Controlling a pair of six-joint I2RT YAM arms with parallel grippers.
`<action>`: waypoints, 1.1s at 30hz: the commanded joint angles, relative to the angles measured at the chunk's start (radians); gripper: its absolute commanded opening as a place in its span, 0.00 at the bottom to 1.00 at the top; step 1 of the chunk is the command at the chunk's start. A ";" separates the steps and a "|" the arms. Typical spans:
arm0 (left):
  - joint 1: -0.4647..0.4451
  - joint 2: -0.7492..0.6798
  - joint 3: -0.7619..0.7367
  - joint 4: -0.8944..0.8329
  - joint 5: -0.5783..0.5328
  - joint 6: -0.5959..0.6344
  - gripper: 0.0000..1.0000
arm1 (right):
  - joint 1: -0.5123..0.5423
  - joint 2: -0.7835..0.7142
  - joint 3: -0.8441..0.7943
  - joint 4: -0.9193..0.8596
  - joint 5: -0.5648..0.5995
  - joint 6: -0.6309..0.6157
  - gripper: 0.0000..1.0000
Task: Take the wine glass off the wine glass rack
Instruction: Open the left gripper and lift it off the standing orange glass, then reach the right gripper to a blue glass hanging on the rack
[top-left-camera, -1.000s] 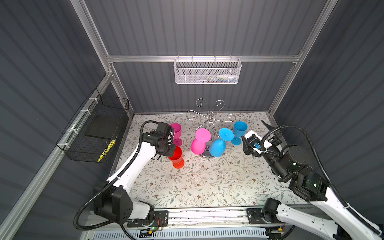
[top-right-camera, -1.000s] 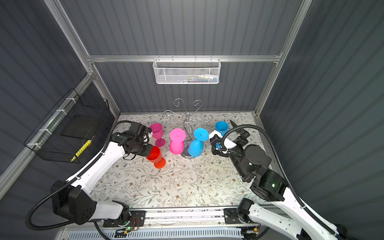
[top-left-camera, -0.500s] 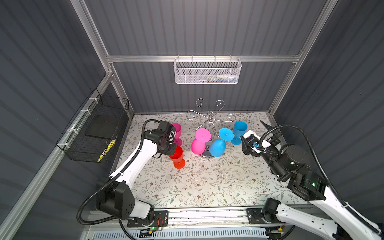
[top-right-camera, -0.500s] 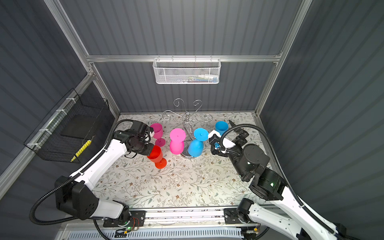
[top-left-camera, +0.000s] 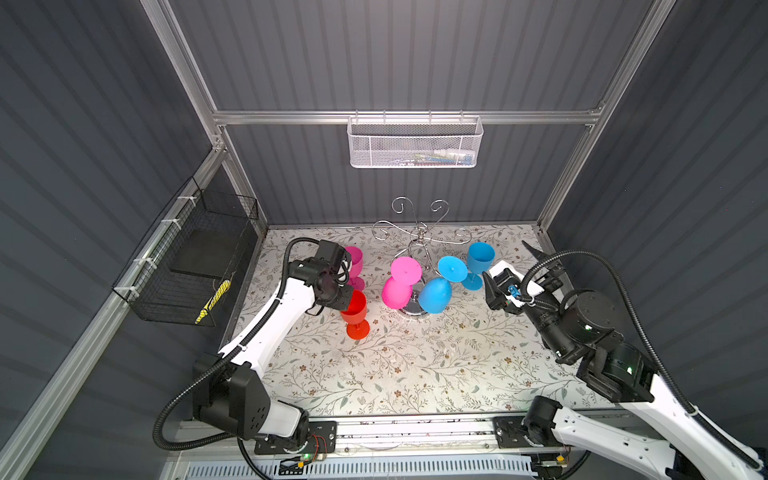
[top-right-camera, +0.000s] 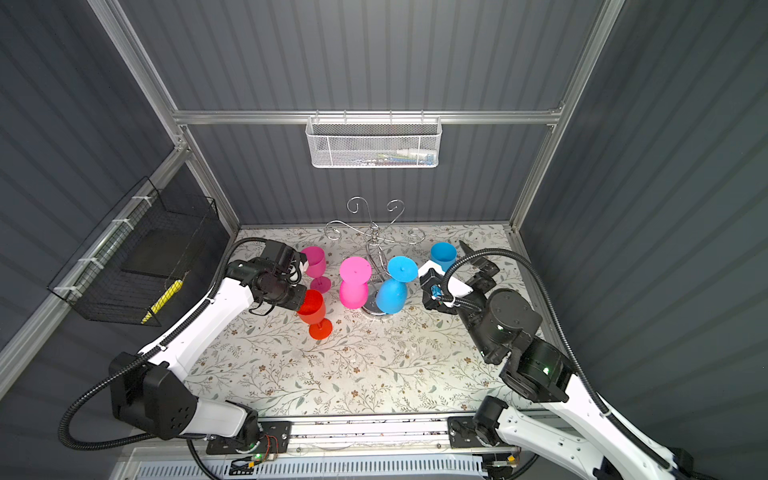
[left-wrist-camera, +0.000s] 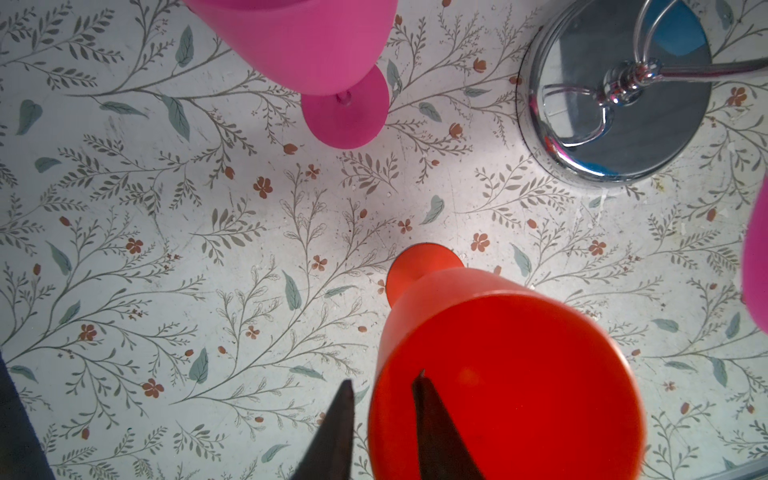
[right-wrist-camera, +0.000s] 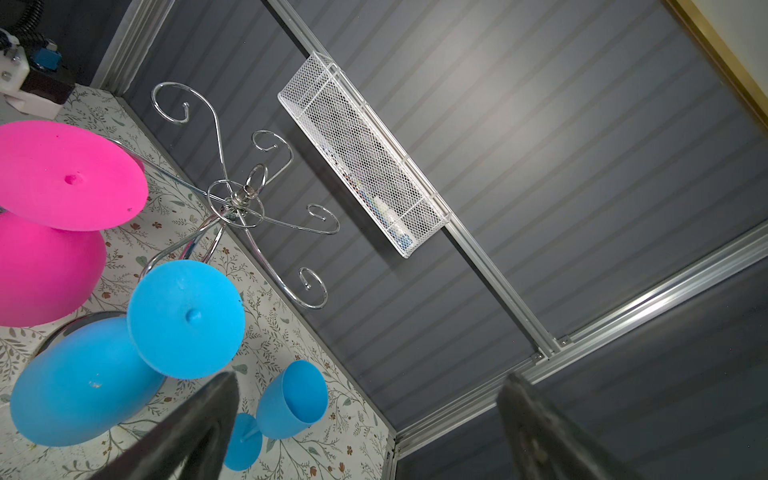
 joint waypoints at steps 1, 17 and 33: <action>0.007 -0.043 0.047 0.004 -0.007 -0.025 0.32 | 0.007 -0.015 -0.010 -0.006 0.000 0.020 0.99; 0.012 -0.314 0.068 0.186 0.001 -0.080 0.39 | -0.028 -0.013 -0.050 0.170 0.154 0.376 0.99; 0.012 -0.540 -0.107 0.499 0.057 -0.129 0.44 | -0.478 0.026 -0.034 -0.087 -0.518 1.322 0.99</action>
